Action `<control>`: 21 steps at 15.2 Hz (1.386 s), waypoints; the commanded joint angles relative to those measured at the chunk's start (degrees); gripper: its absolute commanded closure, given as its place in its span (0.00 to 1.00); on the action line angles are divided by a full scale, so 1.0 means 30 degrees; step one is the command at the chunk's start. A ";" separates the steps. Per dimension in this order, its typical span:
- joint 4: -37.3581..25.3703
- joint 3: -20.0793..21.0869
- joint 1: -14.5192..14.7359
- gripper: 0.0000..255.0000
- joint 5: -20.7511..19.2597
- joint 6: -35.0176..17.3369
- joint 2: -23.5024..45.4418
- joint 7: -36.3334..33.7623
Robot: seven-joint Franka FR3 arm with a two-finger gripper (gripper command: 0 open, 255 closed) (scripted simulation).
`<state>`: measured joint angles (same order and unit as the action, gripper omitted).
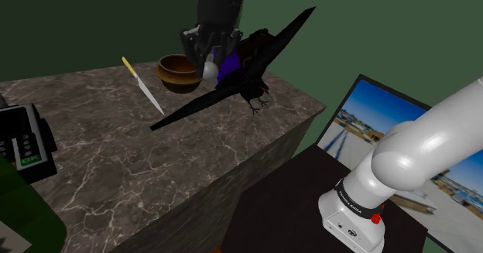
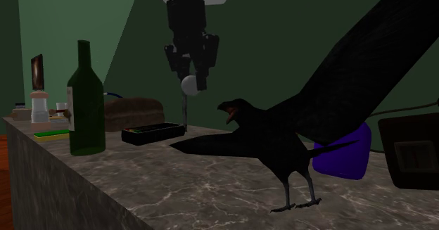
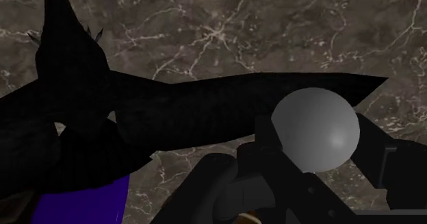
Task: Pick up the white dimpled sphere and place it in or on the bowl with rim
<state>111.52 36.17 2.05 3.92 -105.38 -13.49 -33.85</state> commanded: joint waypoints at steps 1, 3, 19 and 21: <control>-0.0855 -0.0001 -0.0330 1.00 -0.0623 -0.0031 0.1066 0.0109; -0.1956 -0.0042 -0.0644 1.00 -0.1364 0.0030 0.2321 0.0240; -1.3870 -0.1264 0.0139 1.00 -0.6944 0.2895 1.2902 0.1322; -1.3152 -0.1263 -0.0013 1.00 -0.6892 0.2308 1.2773 0.1274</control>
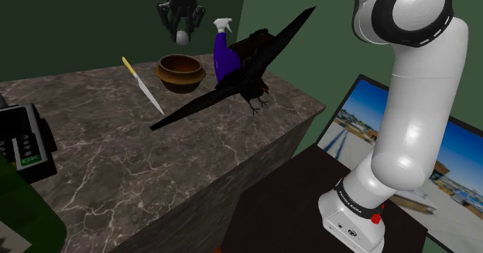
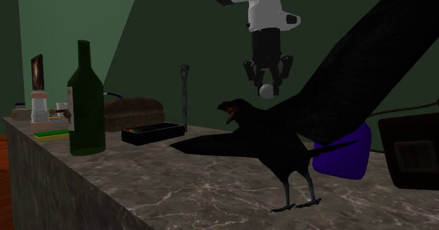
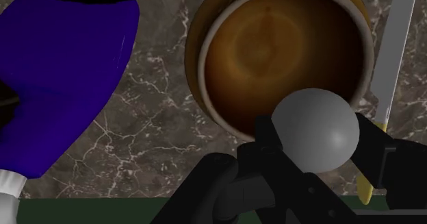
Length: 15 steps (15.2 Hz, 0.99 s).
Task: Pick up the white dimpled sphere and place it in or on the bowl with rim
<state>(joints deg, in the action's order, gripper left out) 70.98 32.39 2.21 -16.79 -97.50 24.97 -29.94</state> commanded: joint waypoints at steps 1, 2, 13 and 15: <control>0.0701 -0.0001 -0.0136 1.00 0.0032 -0.0606 -0.0099 -0.0056; 0.1030 -0.0002 -0.0200 1.00 0.0046 -0.0887 -0.0144 -0.0082; 0.3349 -0.0061 -0.0569 1.00 0.0022 -0.3034 -0.0281 -0.0316; 0.3348 -0.0062 -0.0569 1.00 0.0022 -0.3034 -0.0280 -0.0316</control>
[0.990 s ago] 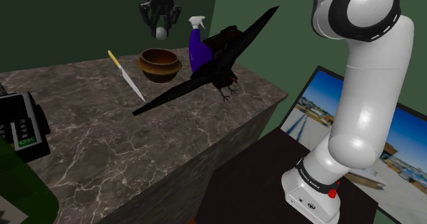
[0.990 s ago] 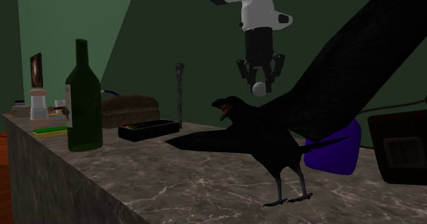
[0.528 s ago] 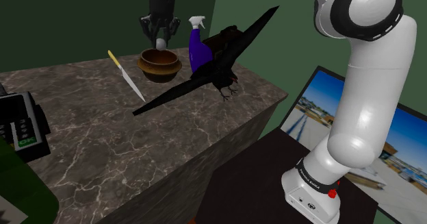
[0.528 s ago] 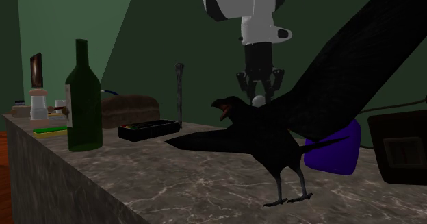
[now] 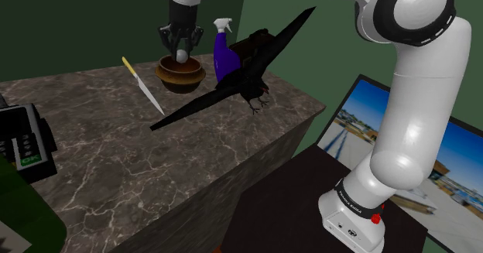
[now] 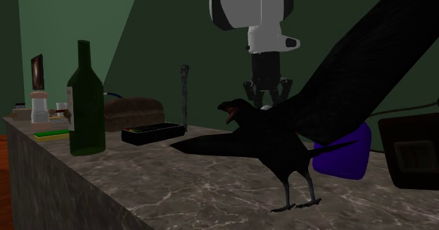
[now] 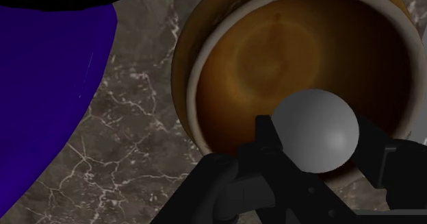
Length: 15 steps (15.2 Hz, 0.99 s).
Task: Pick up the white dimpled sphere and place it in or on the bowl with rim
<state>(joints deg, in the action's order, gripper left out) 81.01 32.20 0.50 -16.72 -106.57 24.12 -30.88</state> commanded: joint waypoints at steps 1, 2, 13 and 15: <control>0.0005 -0.0001 0.0000 1.00 -0.0002 -0.0010 0.0002 -0.0002; 0.0005 -0.0001 0.0000 1.00 -0.0002 -0.0010 0.0002 -0.0002; -0.2162 0.0135 0.0302 0.00 0.0166 0.2293 -0.0197 0.0218; -0.2156 0.0136 0.0300 0.00 0.0168 0.2291 -0.0201 0.0219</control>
<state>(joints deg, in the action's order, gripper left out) 75.02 32.59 1.32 -16.24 -100.22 23.51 -30.26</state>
